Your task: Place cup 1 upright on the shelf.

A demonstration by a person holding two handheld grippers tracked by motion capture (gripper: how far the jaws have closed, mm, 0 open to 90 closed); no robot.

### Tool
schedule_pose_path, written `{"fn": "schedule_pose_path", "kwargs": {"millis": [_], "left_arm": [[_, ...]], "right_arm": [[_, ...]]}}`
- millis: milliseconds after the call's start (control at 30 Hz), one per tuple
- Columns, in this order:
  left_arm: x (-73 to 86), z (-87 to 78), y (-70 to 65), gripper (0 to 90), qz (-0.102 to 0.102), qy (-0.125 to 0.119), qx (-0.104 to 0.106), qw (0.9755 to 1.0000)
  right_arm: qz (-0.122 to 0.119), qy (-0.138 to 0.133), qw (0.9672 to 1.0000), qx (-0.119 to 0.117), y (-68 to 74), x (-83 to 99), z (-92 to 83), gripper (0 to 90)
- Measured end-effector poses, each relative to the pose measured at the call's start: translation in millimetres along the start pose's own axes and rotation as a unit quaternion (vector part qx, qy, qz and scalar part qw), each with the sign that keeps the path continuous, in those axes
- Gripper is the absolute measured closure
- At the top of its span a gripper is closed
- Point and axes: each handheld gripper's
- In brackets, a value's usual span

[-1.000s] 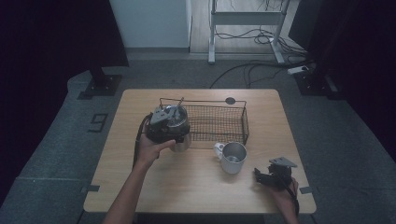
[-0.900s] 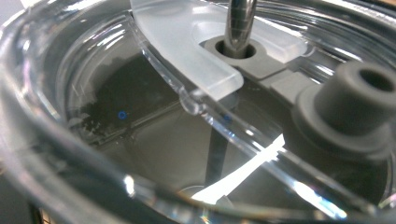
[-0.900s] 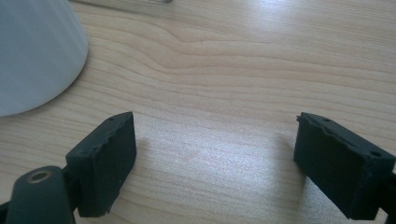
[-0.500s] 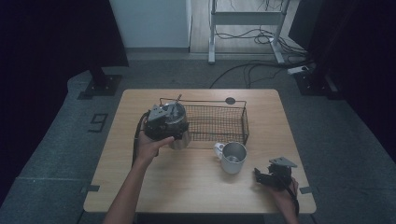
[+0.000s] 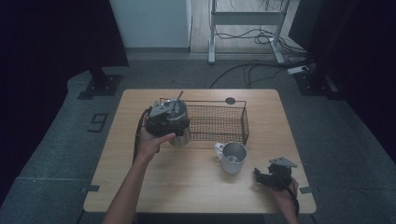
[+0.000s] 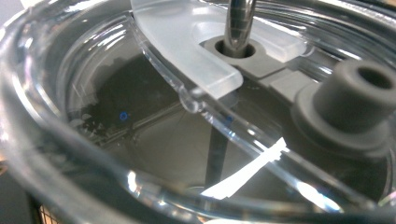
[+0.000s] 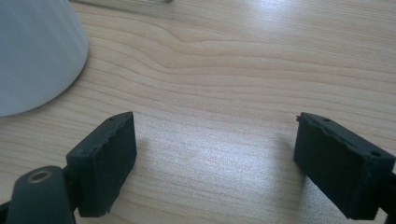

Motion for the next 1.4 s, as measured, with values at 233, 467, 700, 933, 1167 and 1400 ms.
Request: {"fn": "schedule_pose_path", "kwargs": {"millis": [233,467,700,933,1167,1400], "left_arm": [[-3.1,3.4,4.0,3.7,-0.003,-0.001,0.001,1.0],[-5.8,8.4,7.1,3.7,-0.004,0.003,0.0,1.0],[-13.8,14.6,8.1,3.8,-0.001,0.001,0.002,1.0],[-20.1,20.7,9.4,3.8,0.006,0.005,0.0,1.0],[-21.7,28.3,12.5,3.8,0.005,0.01,-0.005,0.9999],[-23.0,36.6,20.1,3.8,-0.001,0.01,-0.005,0.9999]], "right_arm": [[0.0,0.0,1.0,0.0,0.0,0.0,0.0,13.0],[-0.001,0.0,1.0,0.0,-0.1,0.0,0.0,13.0],[-0.001,0.0,1.0,0.0,-0.2,0.0,0.0,13.0],[-0.001,-0.001,1.0,0.0,-0.2,0.1,0.1,13.0],[-0.001,-0.001,1.0,0.0,-0.2,0.1,0.1,13.0],[-0.001,0.0,1.0,0.0,-0.2,0.2,0.0,13.1]]}}
Point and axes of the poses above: each handheld gripper's, and its own axes: z roughly forward along the jaws, x roughly out of its underside, y roughly to its left, and after that the axes turned 12 degrees about z, right-handed
